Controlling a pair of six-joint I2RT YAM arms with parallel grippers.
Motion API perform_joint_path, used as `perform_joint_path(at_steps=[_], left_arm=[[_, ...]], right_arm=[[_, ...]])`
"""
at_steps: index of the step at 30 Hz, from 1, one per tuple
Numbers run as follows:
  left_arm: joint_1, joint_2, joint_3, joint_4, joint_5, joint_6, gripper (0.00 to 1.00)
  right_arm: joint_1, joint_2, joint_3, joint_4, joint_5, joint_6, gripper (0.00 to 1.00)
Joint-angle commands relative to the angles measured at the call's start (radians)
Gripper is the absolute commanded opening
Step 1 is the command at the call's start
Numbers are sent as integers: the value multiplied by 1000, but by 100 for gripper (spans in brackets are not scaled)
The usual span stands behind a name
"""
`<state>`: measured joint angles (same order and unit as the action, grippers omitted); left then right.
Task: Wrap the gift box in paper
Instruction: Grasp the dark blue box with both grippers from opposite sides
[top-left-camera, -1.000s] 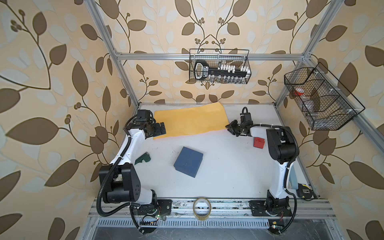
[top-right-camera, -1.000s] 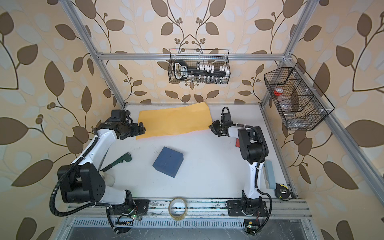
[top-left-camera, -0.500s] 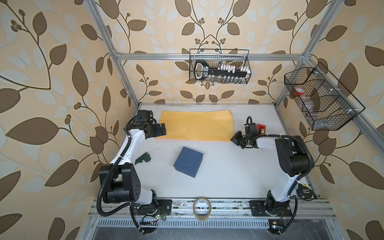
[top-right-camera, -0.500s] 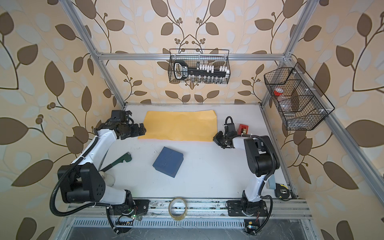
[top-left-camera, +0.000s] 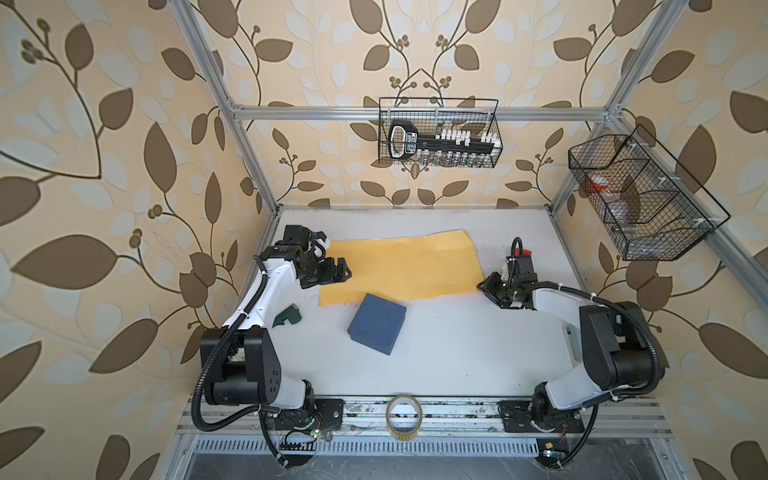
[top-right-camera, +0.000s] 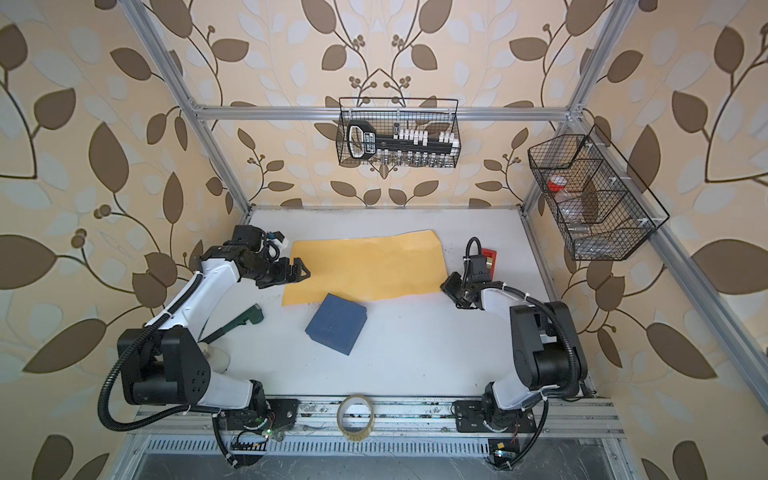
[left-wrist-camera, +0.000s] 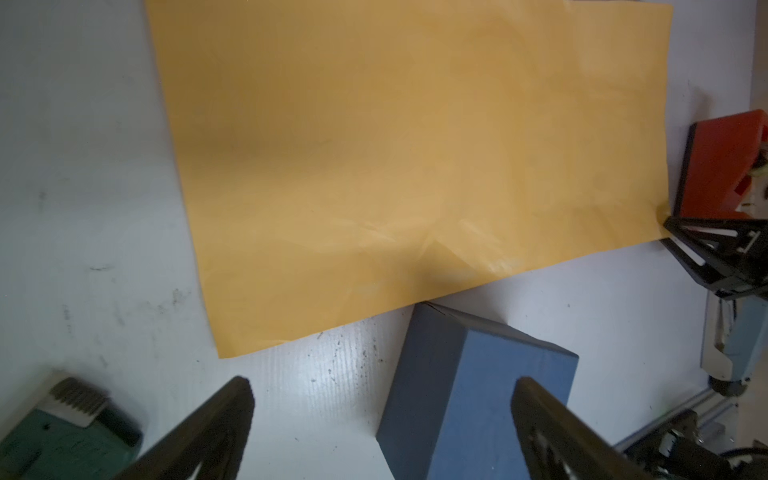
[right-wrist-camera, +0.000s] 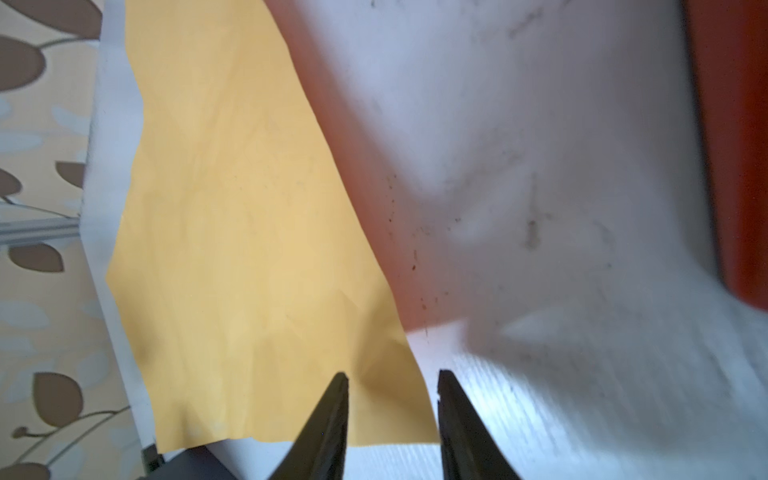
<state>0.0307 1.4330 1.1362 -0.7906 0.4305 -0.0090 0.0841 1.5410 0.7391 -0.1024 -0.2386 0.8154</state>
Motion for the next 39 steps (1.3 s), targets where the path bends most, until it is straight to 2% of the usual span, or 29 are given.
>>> perform_joint_path(at_steps=[1,5,9,16,19,23,27,39], left_arm=[[-30,-14,-27,-77,79,-9,99],[-81,-23,-86,-65,107,-3,99],[-107,-16,-130,-18,136,-12,98],[-131,41,-129,-29,94,-6,97],[-143,45,-125,-45,93,1,96],[-150,39,-153,-10,86,-36,96],[-174,42,-179,13,113,-68,93],[-284,85,-178,31,180,-138,78]], right_arm=[[12,-101,18,-132,20,-30,50],[58,-243,21,-258,66,-31,60],[185,-328,35,-299,73,-9,64],[504,-145,116,-128,-153,-74,67],[578,-24,158,-57,-259,-62,68],[601,84,197,-6,-359,-49,68],[614,149,212,37,-428,-20,62],[635,237,264,23,-473,-21,46]])
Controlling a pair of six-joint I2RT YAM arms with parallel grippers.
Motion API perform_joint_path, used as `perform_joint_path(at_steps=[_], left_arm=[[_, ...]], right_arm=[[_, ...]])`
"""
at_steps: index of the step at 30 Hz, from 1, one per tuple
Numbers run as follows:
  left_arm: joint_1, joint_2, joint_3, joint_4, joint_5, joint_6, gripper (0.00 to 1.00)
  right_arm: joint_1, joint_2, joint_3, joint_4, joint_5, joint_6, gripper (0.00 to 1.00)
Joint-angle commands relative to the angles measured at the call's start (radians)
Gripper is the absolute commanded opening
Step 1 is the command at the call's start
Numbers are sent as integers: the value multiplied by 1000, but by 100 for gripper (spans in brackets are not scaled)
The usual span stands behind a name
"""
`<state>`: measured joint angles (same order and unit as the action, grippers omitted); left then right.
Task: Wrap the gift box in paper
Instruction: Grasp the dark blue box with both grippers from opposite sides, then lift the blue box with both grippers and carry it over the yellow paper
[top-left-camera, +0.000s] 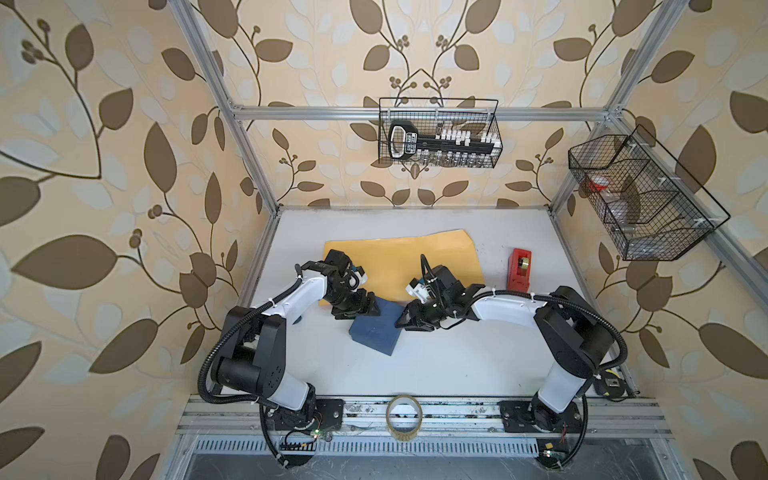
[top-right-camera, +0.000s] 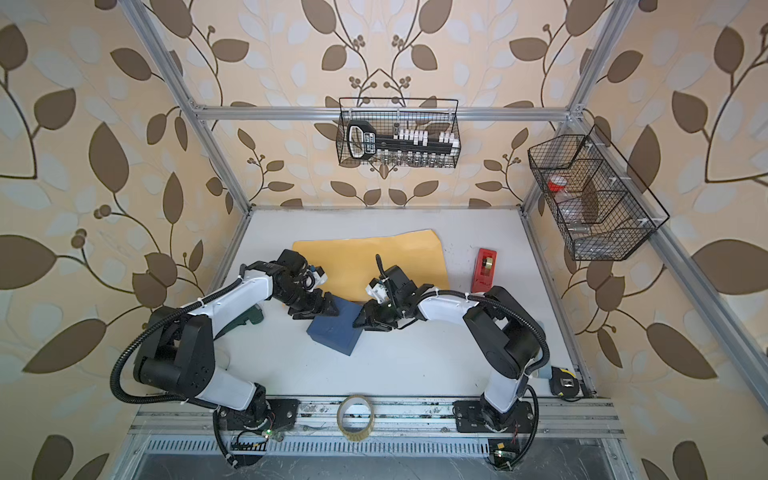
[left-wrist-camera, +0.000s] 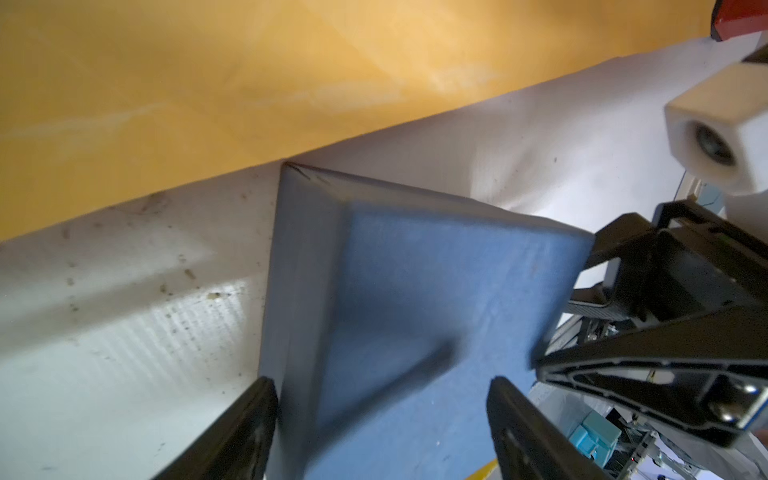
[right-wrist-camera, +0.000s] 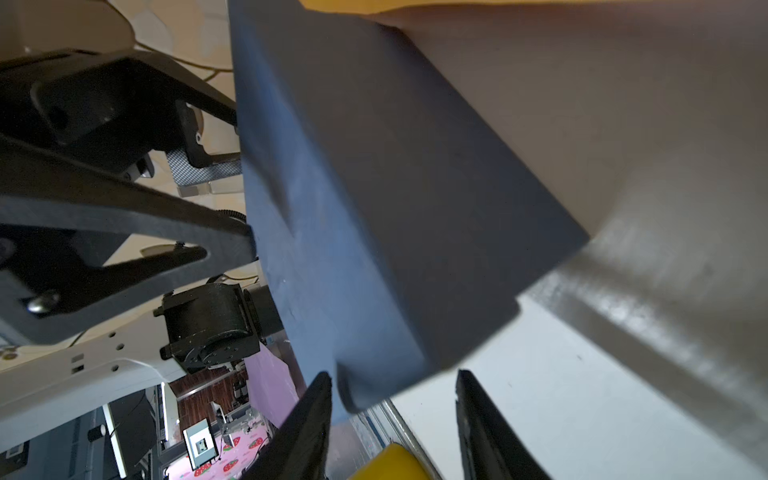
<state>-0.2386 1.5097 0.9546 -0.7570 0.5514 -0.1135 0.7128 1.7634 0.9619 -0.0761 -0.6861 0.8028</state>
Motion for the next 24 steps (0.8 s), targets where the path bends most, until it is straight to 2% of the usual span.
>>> perform_joint_path(at_steps=[1,4,9,15,19,24], left_arm=[[-20,10,3,3,94,-55,77],[-29,9,-19,43,193,-114,73],[-42,0,-3,22,208,-107,70],[-55,-63,49,2,358,-102,67],[-82,-112,87,-46,373,-56,71],[-82,-102,183,-89,350,-22,72]], right_arm=[[8,15,51,-18,-21,-19,44],[7,14,68,-43,-27,-34,41],[2,-18,68,-62,-31,-38,39],[-12,-70,98,-95,-38,-41,38],[-25,-96,136,-115,-43,-34,37],[-43,-92,193,-141,-45,-47,36]])
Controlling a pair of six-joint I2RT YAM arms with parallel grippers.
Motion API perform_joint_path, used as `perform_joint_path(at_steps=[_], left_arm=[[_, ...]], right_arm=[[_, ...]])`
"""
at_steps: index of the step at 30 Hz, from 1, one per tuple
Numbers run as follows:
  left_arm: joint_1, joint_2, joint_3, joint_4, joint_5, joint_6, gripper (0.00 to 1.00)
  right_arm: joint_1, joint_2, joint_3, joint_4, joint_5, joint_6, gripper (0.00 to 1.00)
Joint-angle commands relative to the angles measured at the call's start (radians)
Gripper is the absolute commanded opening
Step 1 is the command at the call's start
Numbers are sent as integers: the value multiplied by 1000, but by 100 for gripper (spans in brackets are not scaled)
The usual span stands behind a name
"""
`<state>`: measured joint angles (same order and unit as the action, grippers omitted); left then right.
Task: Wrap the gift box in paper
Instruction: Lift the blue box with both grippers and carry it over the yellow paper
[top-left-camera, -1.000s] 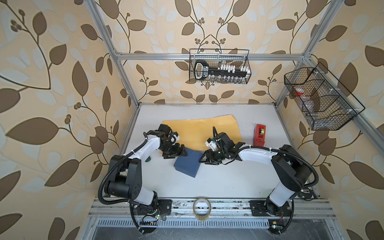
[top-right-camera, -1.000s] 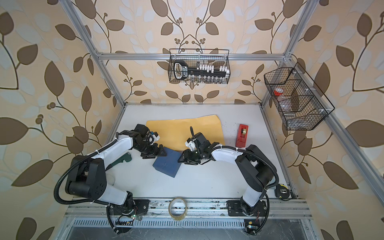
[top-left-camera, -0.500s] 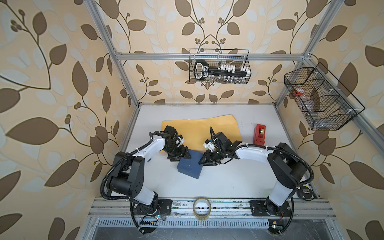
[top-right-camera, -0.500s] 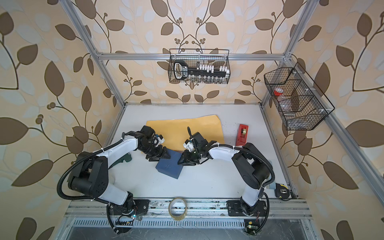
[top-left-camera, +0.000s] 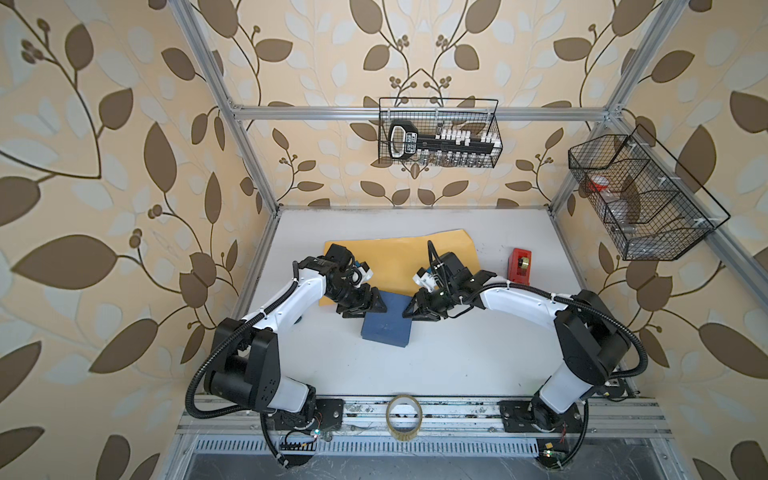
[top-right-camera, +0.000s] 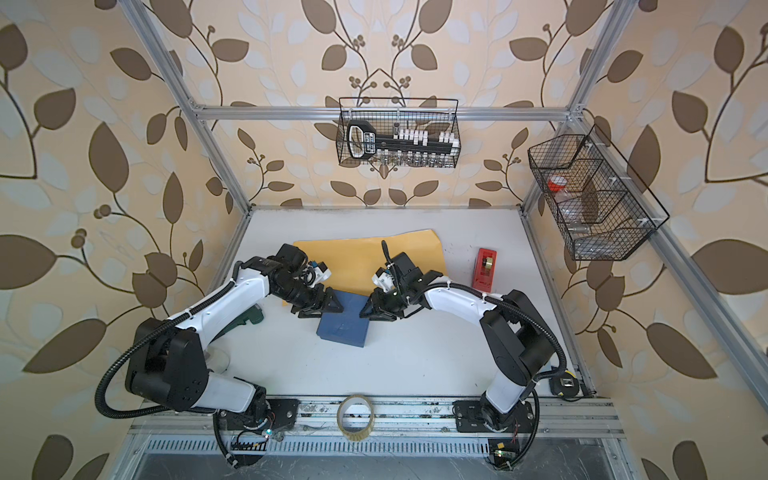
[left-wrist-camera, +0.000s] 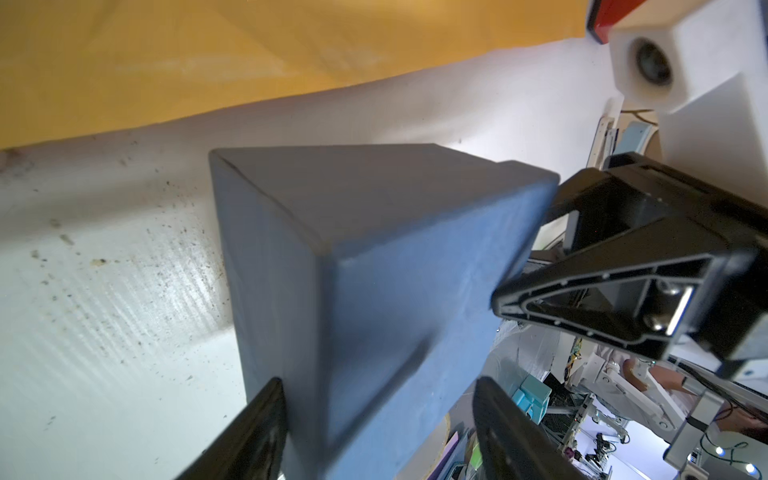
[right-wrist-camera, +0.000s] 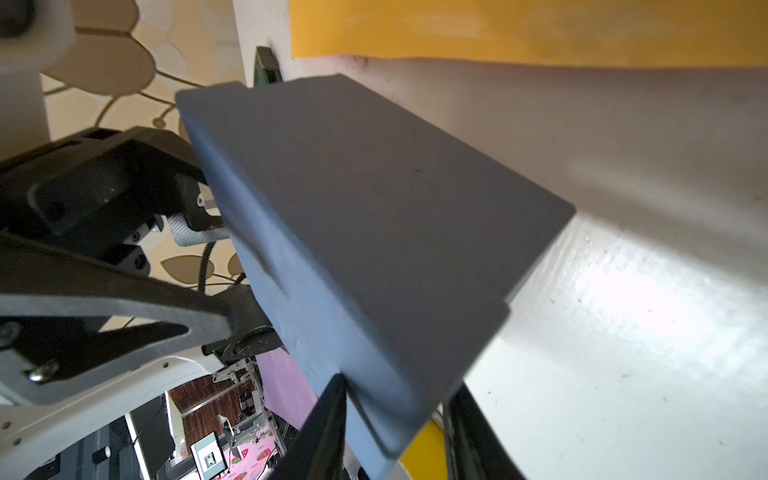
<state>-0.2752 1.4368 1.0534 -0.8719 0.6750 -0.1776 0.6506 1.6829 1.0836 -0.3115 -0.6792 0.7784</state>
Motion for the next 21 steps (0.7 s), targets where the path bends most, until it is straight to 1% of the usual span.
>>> perform_joint_path(at_steps=[1,5,6,12,15,18,19,21], left_arm=[[-45,-26,103,25,219,56,73],[-45,-6,174,44,161,83,74],[-45,34,194,49,150,87,74],[-44,133,294,155,85,64,74],[-44,205,345,217,43,42,73],[-41,302,454,198,15,49,72],[-38,338,494,189,7,48,69],[-23,397,555,183,-3,36,67]], right_arm=[[12,-5,83,89,-54,-23,36],[-26,15,134,63,-54,-51,36],[-38,25,150,53,-53,-60,36],[-86,98,280,-31,-24,-138,36],[-115,147,327,-31,-10,-142,36],[-138,217,402,-66,-1,-174,36],[-142,242,427,-80,3,-183,36],[-154,285,465,-91,6,-192,36]])
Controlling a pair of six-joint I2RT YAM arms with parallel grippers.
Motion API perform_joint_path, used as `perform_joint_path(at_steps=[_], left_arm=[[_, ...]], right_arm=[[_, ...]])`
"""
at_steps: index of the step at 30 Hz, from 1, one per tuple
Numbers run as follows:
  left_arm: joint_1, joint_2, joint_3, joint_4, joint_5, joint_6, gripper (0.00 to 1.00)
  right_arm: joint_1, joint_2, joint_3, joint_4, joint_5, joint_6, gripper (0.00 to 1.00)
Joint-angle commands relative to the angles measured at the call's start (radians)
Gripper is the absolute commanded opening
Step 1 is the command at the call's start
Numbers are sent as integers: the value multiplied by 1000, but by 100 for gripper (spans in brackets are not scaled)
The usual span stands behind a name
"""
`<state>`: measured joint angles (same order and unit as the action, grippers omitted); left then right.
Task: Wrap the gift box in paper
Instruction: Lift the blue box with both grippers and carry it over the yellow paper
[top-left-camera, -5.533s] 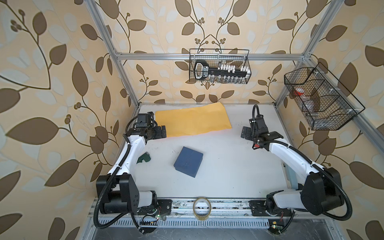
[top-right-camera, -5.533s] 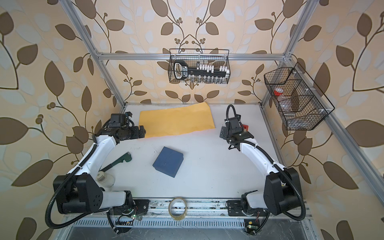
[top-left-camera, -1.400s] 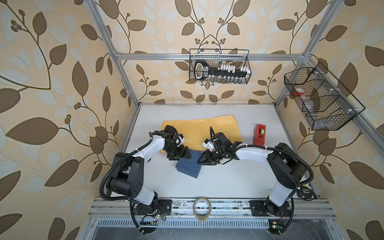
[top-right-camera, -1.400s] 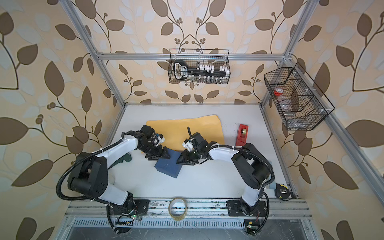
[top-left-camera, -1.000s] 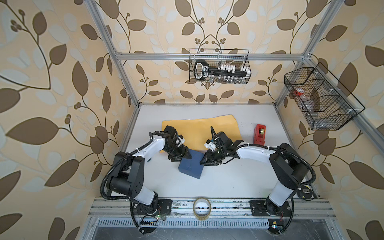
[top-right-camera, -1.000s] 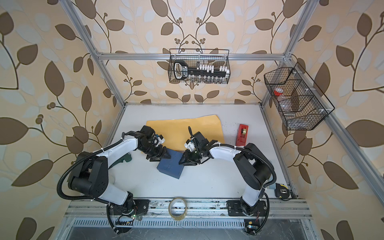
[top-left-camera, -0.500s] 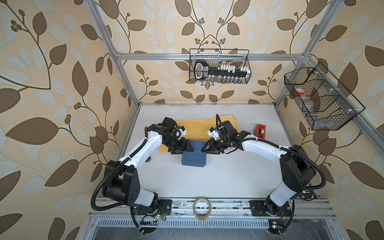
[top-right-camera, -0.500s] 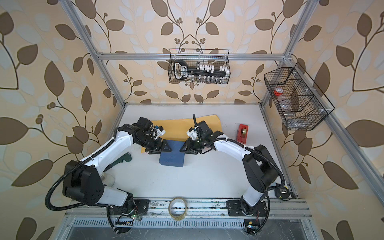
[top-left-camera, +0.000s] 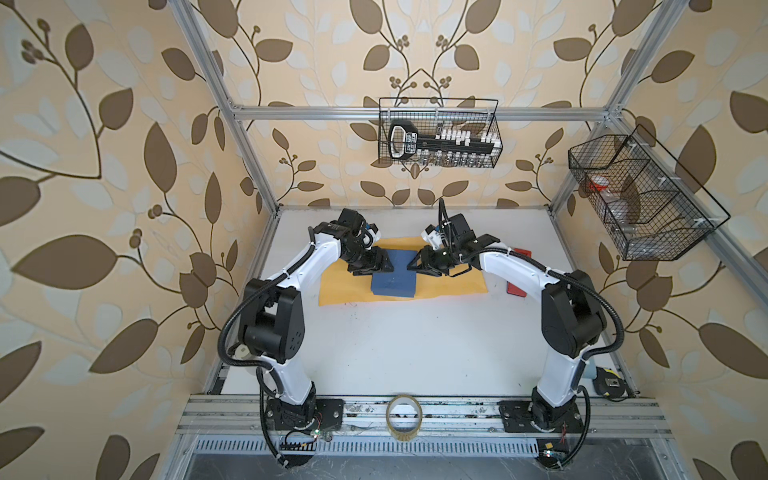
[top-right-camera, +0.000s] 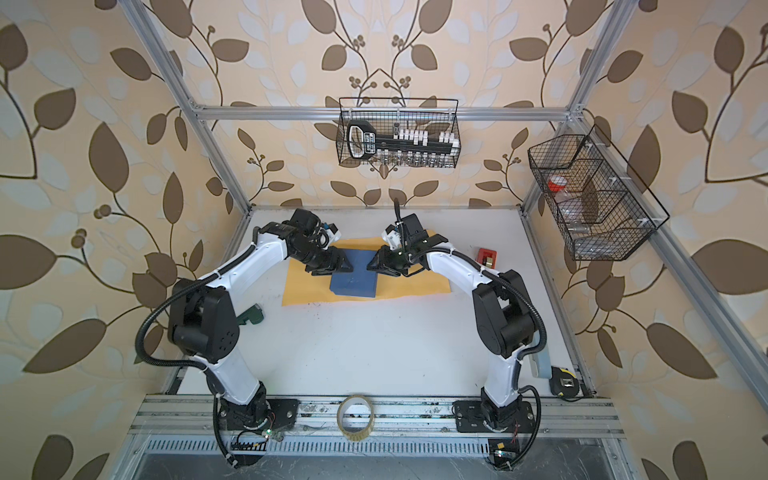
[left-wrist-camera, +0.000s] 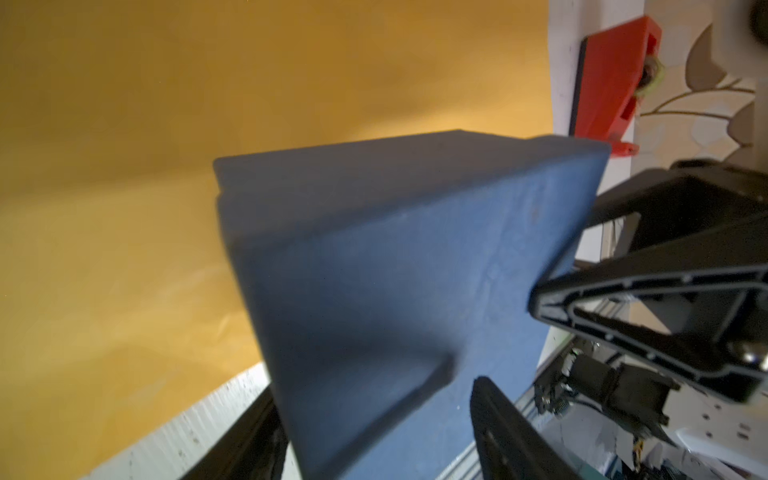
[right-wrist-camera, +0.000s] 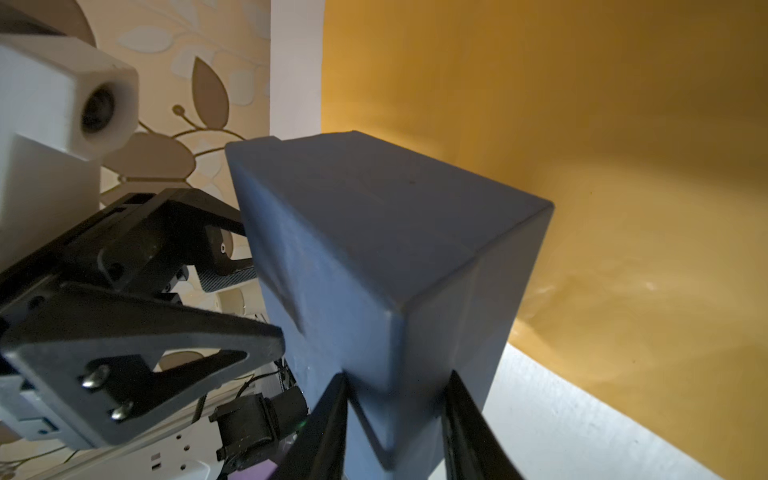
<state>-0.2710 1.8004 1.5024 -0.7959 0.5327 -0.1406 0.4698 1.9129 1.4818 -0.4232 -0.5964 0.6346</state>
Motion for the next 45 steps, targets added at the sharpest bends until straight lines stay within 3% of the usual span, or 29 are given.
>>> perform_joint_path(at_steps=[1,6,14,21,34,45], left_arm=[[-17,63,130,109,138,-10,67],[15,167,203,105,143,-81,65],[14,192,179,124,130,-121,66],[15,154,86,178,131,-166,66],[52,220,165,126,78,-153,63],[52,198,75,162,92,-196,62]], right_arm=[[21,74,85,21,-76,-51,36],[-5,167,172,12,-37,-60,36],[-11,285,279,6,-31,-49,36],[-25,287,282,-2,-22,-59,37],[-27,285,231,-15,-2,-78,37],[-39,296,221,-9,19,-79,39]])
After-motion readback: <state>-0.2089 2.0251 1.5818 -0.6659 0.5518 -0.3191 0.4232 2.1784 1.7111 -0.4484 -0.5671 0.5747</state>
